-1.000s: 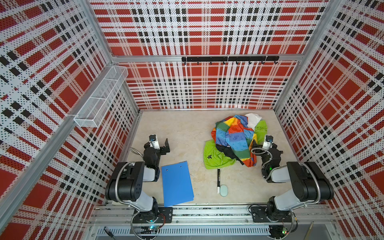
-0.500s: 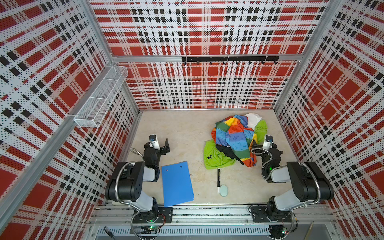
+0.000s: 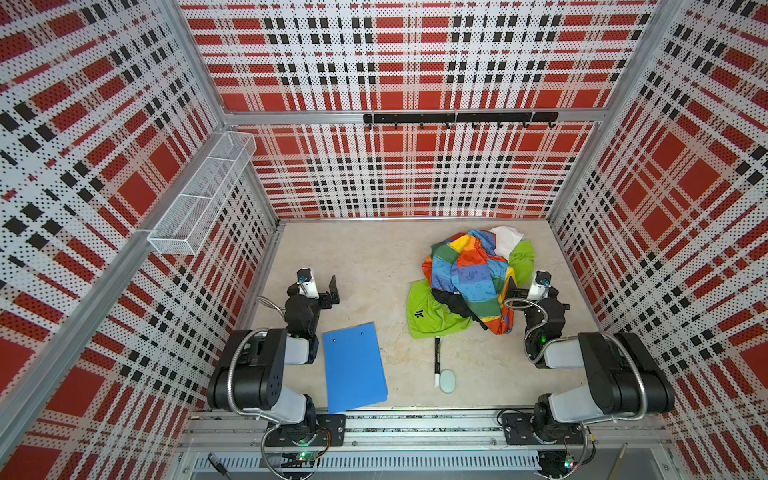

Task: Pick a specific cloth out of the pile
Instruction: 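Grasp the rainbow cloth in the pile with the right gripper while raising the left arm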

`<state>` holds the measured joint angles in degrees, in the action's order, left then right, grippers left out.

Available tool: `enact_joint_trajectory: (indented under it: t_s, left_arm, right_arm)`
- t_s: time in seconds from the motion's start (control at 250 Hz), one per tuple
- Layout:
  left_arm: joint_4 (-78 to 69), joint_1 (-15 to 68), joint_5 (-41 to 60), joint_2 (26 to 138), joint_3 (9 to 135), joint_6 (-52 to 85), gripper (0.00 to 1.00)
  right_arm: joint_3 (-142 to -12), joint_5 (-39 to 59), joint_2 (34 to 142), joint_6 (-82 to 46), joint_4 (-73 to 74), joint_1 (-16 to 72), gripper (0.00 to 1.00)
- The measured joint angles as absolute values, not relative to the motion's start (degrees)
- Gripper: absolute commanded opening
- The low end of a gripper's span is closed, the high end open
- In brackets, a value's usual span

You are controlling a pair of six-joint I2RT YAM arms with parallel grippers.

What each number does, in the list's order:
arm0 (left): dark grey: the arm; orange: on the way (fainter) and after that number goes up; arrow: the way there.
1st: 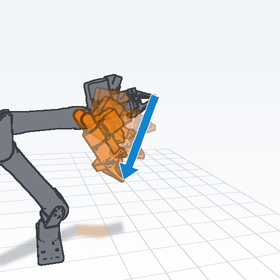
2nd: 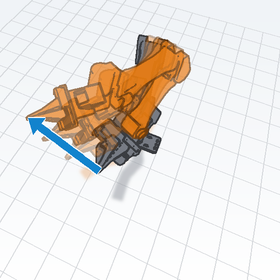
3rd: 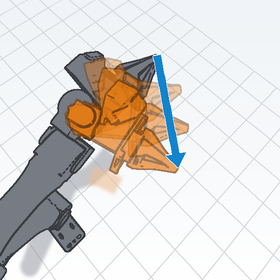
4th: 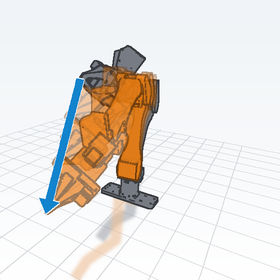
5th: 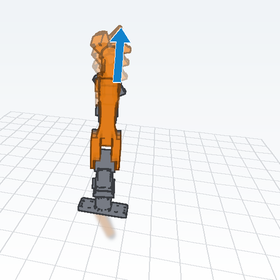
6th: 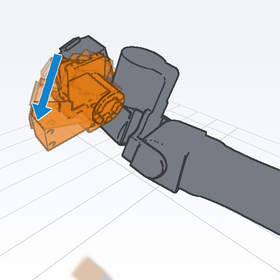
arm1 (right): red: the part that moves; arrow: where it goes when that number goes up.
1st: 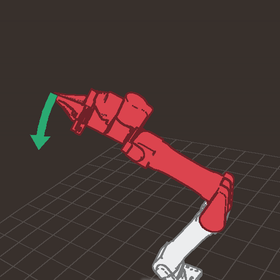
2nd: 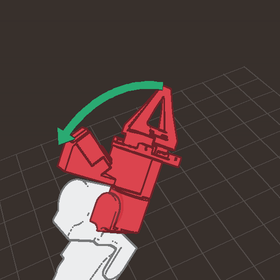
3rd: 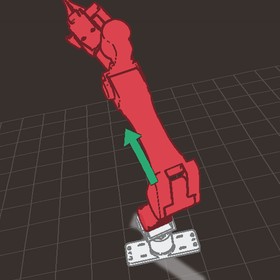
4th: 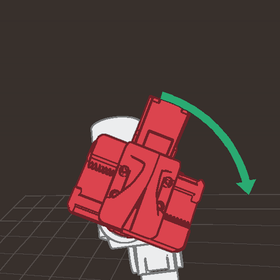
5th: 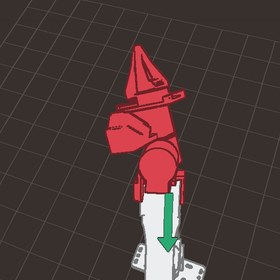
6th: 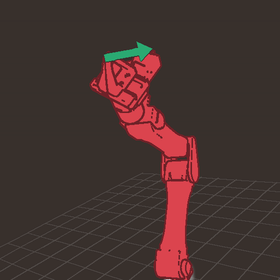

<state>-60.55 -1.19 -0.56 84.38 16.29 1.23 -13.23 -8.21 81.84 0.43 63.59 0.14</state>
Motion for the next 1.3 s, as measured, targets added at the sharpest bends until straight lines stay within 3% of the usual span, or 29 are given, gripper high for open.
enact_joint_trajectory:
  t_s: [0.28,0.472,0.873,1.301]
  left_arm:
    - [-40.42,7.51,-6.20,70.72,27.27,5.10,0.99]
    - [-23.22,13.34,-1.80,68.62,40.97,11.81,0.99]
    - [0.78,15.42,21.76,72.31,62.76,14.87,0.99]
    - [5.93,13.82,29.93,71.94,59.37,9.93,0.99]
  right_arm:
    - [-19.62,-8.71,61.58,-6.00,42.63,0.86,1.00]
    - [-29.15,-9.23,57.10,-13.63,26.24,6.35,1.00]
    - [-37.06,-7.27,67.26,-14.46,4.75,23.33,1.00]
    - [-42.46,-11.42,78.06,-12.88,-7.31,28.73,1.00]
